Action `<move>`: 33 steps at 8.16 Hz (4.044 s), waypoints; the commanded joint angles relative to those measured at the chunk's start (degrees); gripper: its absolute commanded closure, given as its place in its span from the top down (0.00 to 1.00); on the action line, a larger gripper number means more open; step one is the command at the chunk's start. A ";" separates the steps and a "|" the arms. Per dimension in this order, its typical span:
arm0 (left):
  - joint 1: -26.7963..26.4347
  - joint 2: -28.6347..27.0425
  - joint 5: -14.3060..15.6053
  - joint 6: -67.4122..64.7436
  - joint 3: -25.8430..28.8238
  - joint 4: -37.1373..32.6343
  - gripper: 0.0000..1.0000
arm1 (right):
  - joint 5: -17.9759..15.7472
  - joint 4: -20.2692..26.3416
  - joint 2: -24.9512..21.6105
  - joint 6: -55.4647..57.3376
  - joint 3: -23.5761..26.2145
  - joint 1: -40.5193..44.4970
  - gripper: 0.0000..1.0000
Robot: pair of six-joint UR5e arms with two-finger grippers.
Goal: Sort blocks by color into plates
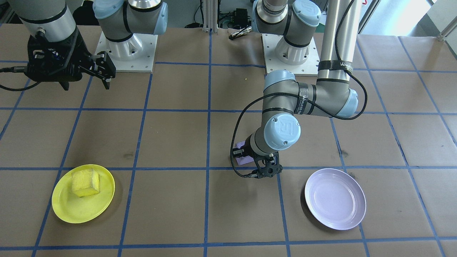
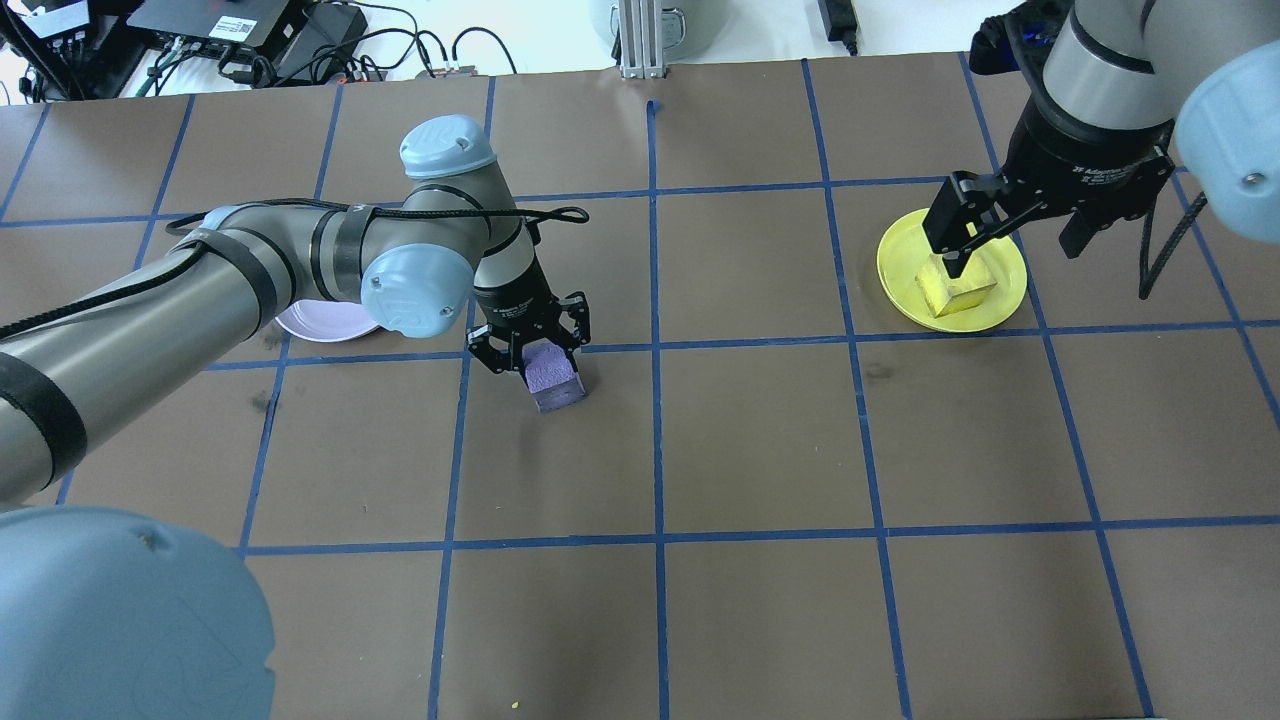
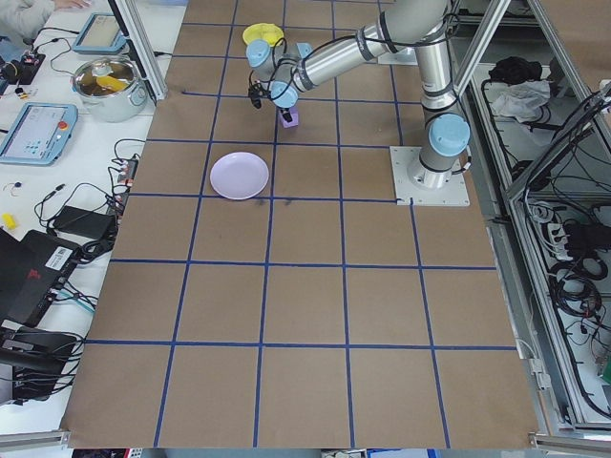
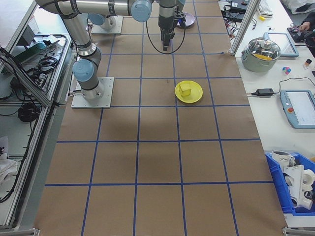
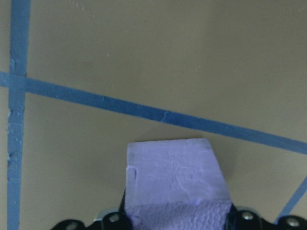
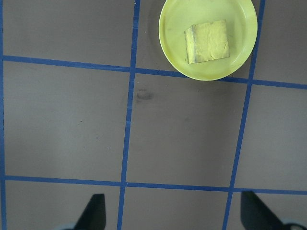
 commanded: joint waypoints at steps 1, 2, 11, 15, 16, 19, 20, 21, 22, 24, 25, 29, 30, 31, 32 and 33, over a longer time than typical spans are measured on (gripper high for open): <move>0.25 0.38 0.73 0.29 0.43 -1.84 0.27 | 0.09 -0.01 0.00 0.21 0.00 0.00 1.00; 0.33 0.56 1.69 0.46 0.69 -6.12 0.26 | 0.09 -0.09 0.00 0.21 0.00 0.00 1.00; 16.04 -7.79 8.64 33.57 26.62 -13.46 0.18 | 0.09 -0.09 0.00 0.65 0.00 0.00 1.00; 21.51 -9.72 12.95 40.43 26.62 -13.02 0.18 | 0.00 -0.18 0.00 0.74 0.00 0.09 1.00; 21.78 -9.90 12.86 40.19 26.27 -13.10 0.18 | 0.00 -0.09 0.00 0.65 0.00 0.00 1.00; 21.34 -12.26 12.34 39.23 26.71 -13.11 0.36 | 0.00 -0.09 0.09 0.74 0.00 0.00 1.00; 21.17 -12.53 12.16 39.23 26.45 -13.10 0.41 | 0.00 -0.18 0.09 0.65 0.00 0.00 1.00; 20.99 -12.62 12.07 38.53 26.36 -13.10 0.57 | 0.00 -0.09 0.09 0.65 0.00 0.00 1.00; 20.99 -12.62 11.90 38.17 26.36 -13.10 0.82 | 0.00 -0.18 0.09 0.65 0.00 0.00 1.00; 20.73 -12.62 11.98 38.17 26.62 -13.19 1.00 | 0.00 -0.09 0.18 0.65 0.00 0.00 1.00; 20.64 -12.54 11.98 38.17 26.80 -13.28 1.00 | 0.00 -0.09 0.18 0.74 0.00 0.00 1.00; 13.73 -2.73 12.77 31.81 27.41 -17.67 1.00 | 0.17 -0.80 0.35 0.91 0.00 0.00 1.00; 9.08 2.35 13.30 25.66 27.33 -19.15 1.00 | 0.17 -0.80 0.44 0.83 0.00 0.00 1.00; 6.77 6.58 13.30 23.34 27.15 -20.39 1.00 | 0.44 -0.80 0.36 0.83 0.00 0.00 1.00; 6.14 10.10 13.22 23.14 26.80 -22.14 1.00 | 1.48 -0.71 0.35 0.83 0.00 0.00 1.00; 5.87 11.97 12.52 23.14 26.71 -22.07 1.00 | 4.02 -1.67 0.35 0.83 0.00 0.09 1.00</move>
